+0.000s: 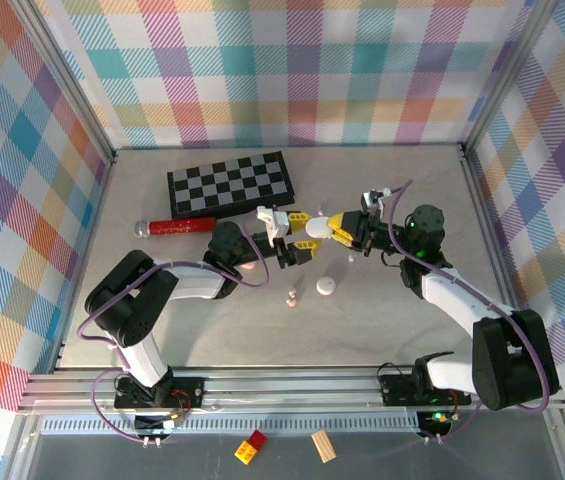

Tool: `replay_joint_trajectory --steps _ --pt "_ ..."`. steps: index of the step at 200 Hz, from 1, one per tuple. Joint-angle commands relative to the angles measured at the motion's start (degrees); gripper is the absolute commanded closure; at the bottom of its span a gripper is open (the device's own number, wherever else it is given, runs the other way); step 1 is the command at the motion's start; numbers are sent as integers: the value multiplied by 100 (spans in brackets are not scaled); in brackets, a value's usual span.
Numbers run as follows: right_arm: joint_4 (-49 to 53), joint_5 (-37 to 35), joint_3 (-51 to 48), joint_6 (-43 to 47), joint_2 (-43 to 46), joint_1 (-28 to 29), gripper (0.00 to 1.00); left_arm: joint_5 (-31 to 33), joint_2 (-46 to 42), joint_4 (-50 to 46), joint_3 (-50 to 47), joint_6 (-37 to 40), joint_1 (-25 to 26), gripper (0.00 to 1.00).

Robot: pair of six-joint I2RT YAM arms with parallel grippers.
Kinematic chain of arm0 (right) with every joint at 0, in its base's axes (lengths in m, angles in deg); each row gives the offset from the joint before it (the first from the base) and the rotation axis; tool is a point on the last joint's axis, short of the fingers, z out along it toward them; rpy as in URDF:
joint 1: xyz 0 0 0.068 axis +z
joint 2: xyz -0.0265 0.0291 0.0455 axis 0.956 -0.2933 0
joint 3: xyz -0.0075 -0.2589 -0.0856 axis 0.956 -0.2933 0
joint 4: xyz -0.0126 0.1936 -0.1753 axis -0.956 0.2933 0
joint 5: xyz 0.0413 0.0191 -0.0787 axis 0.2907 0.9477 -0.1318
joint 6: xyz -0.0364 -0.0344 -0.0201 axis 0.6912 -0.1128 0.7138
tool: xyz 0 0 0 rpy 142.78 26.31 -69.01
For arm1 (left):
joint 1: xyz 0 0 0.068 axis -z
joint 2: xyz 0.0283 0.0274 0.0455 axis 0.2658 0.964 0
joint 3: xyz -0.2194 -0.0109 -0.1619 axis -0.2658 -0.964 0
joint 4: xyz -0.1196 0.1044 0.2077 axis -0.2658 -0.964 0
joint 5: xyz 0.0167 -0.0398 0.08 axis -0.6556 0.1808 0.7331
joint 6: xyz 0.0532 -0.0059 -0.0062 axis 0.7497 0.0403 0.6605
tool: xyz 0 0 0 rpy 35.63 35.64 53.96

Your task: Insert the wireless bluetooth earbuds into the charging case

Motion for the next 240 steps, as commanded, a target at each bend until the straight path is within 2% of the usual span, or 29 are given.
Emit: replay_joint_trajectory --steps 1,59,84,159,181,240 --pt "-191 -4 -51 34 3 -19 86 -185 69 326 183 -78 34 41" --pt "-244 -23 -58 -19 18 -14 86 -266 123 326 272 -70 94 44" --pt "-244 -22 -81 -25 7 -19 86 -313 115 326 303 -94 110 48" --pt "-156 -41 -96 56 15 -15 86 -325 127 326 320 -141 157 48" --pt "-104 -47 -93 83 18 -14 86 -312 157 331 321 -149 157 55" --pt "55 -55 -85 168 9 -22 86 -351 124 326 320 -173 166 59"
